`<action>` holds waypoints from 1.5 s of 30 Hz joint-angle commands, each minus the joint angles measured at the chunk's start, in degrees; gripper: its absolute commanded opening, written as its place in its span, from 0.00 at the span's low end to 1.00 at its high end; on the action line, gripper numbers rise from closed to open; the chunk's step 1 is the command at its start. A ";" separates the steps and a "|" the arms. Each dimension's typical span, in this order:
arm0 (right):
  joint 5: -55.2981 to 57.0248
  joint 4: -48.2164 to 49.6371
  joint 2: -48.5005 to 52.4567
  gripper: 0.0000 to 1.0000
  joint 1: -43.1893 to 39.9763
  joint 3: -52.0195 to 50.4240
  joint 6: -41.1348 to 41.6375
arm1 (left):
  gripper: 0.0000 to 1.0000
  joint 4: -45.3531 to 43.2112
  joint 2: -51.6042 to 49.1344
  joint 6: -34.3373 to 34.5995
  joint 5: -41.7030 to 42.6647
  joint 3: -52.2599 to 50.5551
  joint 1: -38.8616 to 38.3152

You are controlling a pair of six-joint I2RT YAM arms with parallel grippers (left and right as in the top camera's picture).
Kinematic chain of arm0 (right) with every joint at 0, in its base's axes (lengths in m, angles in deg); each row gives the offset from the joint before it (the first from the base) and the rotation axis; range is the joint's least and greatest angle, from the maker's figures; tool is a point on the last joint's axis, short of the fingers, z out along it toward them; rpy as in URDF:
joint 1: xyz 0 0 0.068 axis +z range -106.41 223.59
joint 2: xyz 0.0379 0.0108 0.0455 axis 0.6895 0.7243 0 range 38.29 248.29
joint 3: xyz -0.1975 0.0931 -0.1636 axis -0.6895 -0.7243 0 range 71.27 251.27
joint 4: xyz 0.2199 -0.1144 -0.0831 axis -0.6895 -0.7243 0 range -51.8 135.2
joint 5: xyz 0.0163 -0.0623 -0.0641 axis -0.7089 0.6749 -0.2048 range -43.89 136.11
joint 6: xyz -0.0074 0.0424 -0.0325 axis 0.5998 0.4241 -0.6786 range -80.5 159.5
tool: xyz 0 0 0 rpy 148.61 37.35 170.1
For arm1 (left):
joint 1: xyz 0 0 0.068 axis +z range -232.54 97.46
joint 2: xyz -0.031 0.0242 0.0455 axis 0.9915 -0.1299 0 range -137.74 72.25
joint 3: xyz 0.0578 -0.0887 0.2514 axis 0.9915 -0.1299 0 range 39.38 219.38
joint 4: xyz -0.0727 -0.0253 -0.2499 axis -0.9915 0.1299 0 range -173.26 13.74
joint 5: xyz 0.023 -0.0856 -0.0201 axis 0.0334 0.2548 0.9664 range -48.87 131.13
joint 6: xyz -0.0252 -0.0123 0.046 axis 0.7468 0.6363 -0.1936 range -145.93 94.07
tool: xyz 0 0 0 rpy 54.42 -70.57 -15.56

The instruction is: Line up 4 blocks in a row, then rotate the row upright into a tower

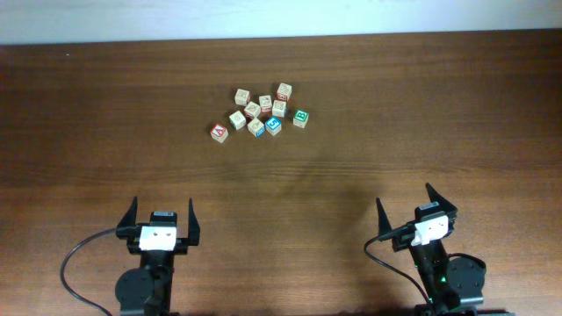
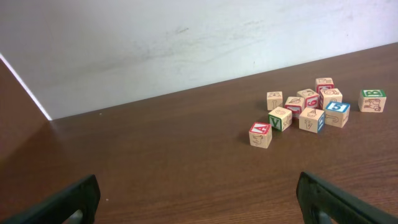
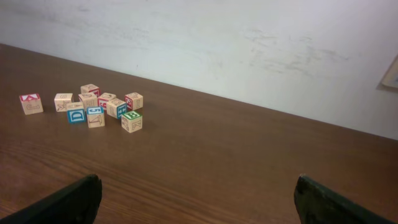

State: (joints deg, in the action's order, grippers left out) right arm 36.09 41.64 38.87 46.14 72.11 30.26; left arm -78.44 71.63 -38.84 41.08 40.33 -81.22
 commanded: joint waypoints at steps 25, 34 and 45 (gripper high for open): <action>0.33 -0.07 -0.37 0.99 -0.37 -0.52 0.02 | 0.99 -0.04 0.26 -0.90 -0.33 -0.46 0.09; -0.31 -0.02 -0.37 0.99 -0.37 -0.52 0.90 | 0.99 -0.07 0.26 -0.90 -0.15 -0.44 0.09; -5.95 1.42 14.19 0.99 -0.37 20.68 3.91 | 0.99 -1.33 -9.68 -0.24 -0.35 16.00 0.09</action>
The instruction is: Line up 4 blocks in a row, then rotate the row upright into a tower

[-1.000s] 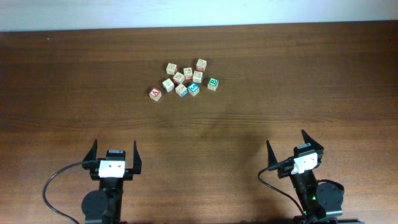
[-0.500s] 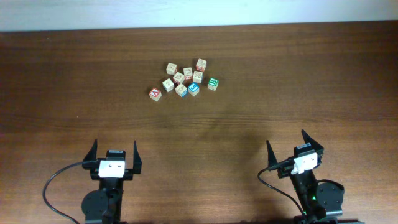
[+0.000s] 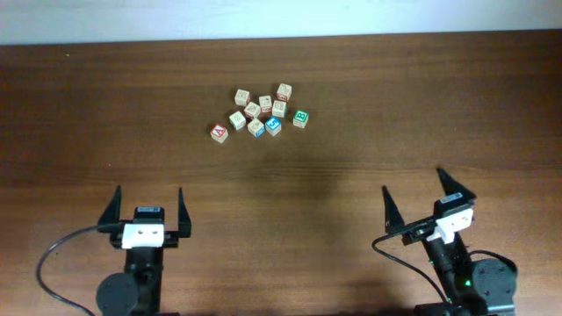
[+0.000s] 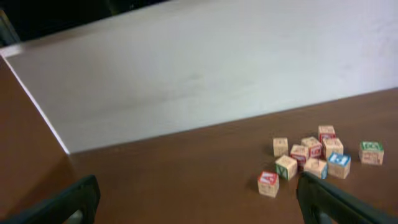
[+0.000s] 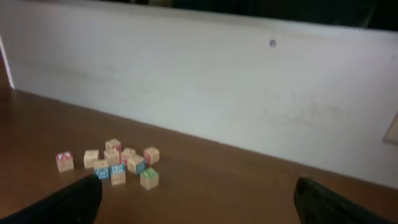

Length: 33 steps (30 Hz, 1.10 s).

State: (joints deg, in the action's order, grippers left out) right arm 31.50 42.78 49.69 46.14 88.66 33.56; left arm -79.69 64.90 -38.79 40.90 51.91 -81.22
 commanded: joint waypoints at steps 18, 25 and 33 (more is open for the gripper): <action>-19.04 -45.35 68.52 0.98 -0.28 61.55 -2.84 | 0.99 53.99 -81.42 6.16 20.06 73.50 0.09; 9.18 -45.27 78.05 0.93 12.66 76.11 19.08 | 0.99 53.07 -83.65 19.80 -1.81 80.13 0.09; 15.56 -48.50 115.08 0.77 19.98 100.98 38.71 | 0.99 58.66 -97.33 26.75 -9.07 89.83 0.09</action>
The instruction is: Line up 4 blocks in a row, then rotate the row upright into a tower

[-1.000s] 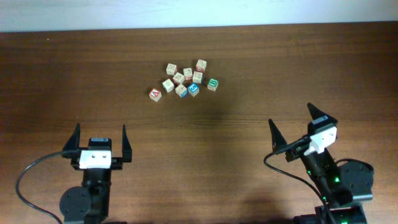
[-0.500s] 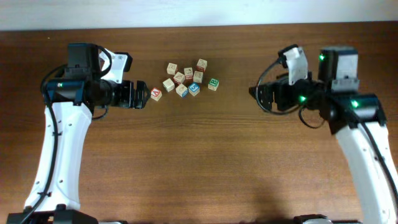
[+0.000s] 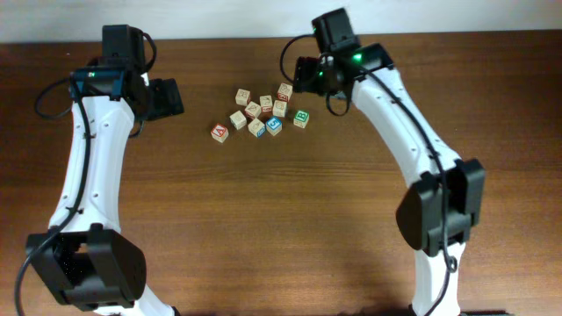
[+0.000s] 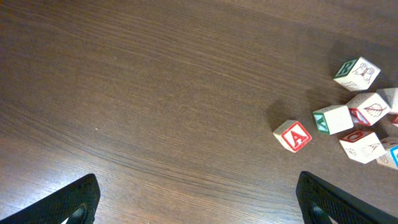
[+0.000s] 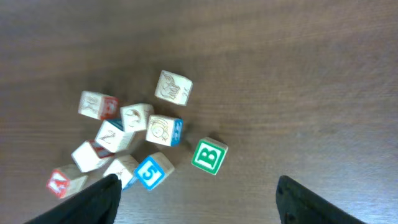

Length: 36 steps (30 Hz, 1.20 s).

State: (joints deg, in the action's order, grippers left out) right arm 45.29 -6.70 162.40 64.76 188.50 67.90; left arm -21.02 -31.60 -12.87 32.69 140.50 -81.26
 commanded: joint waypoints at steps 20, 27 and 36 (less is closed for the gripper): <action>-5.44 -35.19 8.35 0.06 4.52 9.25 -5.97 | 0.99 0.02 -0.83 0.83 -0.83 1.25 0.13; -6.10 -24.17 8.35 0.31 9.25 -9.31 -2.56 | 0.99 0.00 -0.83 0.83 -0.83 1.25 0.13; 0.13 -11.72 7.69 0.74 5.42 16.92 -8.70 | 0.99 0.02 -0.83 0.83 -0.83 1.25 0.13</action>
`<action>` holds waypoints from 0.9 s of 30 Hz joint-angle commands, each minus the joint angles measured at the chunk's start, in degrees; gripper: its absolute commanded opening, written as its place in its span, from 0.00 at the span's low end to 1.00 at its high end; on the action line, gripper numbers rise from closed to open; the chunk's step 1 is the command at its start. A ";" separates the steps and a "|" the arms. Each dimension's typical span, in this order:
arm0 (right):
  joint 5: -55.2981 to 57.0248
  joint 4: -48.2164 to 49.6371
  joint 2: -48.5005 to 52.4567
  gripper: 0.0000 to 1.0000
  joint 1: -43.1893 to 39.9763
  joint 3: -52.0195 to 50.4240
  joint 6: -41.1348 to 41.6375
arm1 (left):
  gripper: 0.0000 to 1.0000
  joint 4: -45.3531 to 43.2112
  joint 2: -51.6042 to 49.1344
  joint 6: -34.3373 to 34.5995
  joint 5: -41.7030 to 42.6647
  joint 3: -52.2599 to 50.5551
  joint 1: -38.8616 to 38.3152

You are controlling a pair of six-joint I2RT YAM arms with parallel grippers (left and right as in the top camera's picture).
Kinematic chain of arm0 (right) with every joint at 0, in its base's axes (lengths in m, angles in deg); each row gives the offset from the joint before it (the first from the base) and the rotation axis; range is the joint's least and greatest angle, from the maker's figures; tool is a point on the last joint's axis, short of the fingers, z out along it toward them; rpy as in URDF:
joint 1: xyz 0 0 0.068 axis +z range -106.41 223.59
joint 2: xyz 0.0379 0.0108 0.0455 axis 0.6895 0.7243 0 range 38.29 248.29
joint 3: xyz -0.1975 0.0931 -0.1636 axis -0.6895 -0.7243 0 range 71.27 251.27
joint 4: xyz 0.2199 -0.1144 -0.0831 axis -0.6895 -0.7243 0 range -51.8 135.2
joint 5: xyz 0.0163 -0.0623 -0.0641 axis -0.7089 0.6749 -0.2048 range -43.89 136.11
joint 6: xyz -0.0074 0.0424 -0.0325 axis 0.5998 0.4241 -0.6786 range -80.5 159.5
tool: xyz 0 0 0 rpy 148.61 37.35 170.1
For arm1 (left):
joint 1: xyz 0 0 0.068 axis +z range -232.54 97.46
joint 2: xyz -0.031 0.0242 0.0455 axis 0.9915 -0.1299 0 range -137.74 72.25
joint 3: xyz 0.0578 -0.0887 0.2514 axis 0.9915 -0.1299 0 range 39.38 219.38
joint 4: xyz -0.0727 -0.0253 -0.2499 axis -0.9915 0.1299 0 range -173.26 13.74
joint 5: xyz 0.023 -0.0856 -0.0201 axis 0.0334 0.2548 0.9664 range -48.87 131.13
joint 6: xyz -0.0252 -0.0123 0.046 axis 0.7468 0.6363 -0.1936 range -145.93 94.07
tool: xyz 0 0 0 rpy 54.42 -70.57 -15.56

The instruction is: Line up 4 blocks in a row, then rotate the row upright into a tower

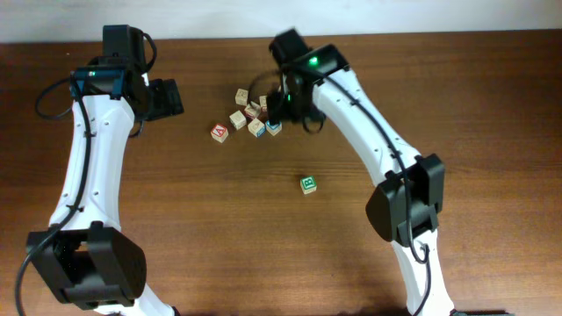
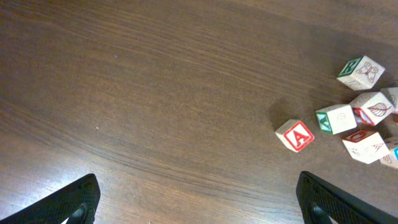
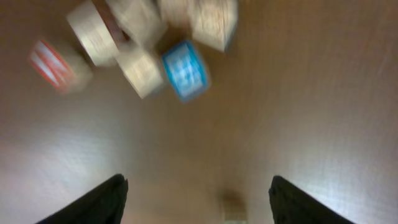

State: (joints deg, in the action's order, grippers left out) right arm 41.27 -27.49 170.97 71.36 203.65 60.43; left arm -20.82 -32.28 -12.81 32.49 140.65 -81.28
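Observation:
A cluster of wooden letter blocks (image 1: 255, 110) lies at the back middle of the table. A green B block (image 1: 308, 184) sits alone, nearer the front. My right gripper (image 1: 285, 105) hovers open over the cluster's right side; its blurred wrist view shows a blue block (image 3: 185, 78) and a red one (image 3: 55, 65) ahead of the empty gripper (image 3: 203, 199). My left gripper (image 1: 163, 98) hangs open to the left of the cluster. The left wrist view shows the red A block (image 2: 296, 135) and a green-faced block (image 2: 334, 118), with nothing between the fingers (image 2: 74, 200).
The brown wooden table (image 1: 457, 132) ends at a pale wall along the back edge. Both arms reach from the front, the left arm (image 1: 83, 184) on the left side and the right arm (image 1: 386, 149) across the middle right.
The green B block stood beside the cluster's right edge; now it lies alone nearer the front. My right gripper has shifted left, onto the cluster's right side. The left arm has not moved.
Both grippers were open and low at the table's front edge, with the blocks grouped at the back. They had then risen. After that both were at the back, either side of the cluster. Now the green B block lies apart from the rest.

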 commanded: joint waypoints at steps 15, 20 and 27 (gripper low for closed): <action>3.78 21.09 15.87 0.45 -0.46 -1.07 8.13 | 0.99 -0.17 -0.15 0.76 -0.63 1.09 0.15; 3.96 16.50 15.19 0.24 -2.03 4.20 3.06 | 0.99 -0.17 -0.15 0.76 -0.63 1.09 0.15; -10.71 -24.65 9.03 0.24 -1.16 45.33 -2.08 | 0.99 -0.17 -0.15 0.76 -0.63 1.09 0.15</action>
State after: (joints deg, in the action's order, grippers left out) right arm 37.07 -51.77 181.16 69.57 248.83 59.55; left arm -20.93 -32.34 -12.78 32.49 140.92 -81.28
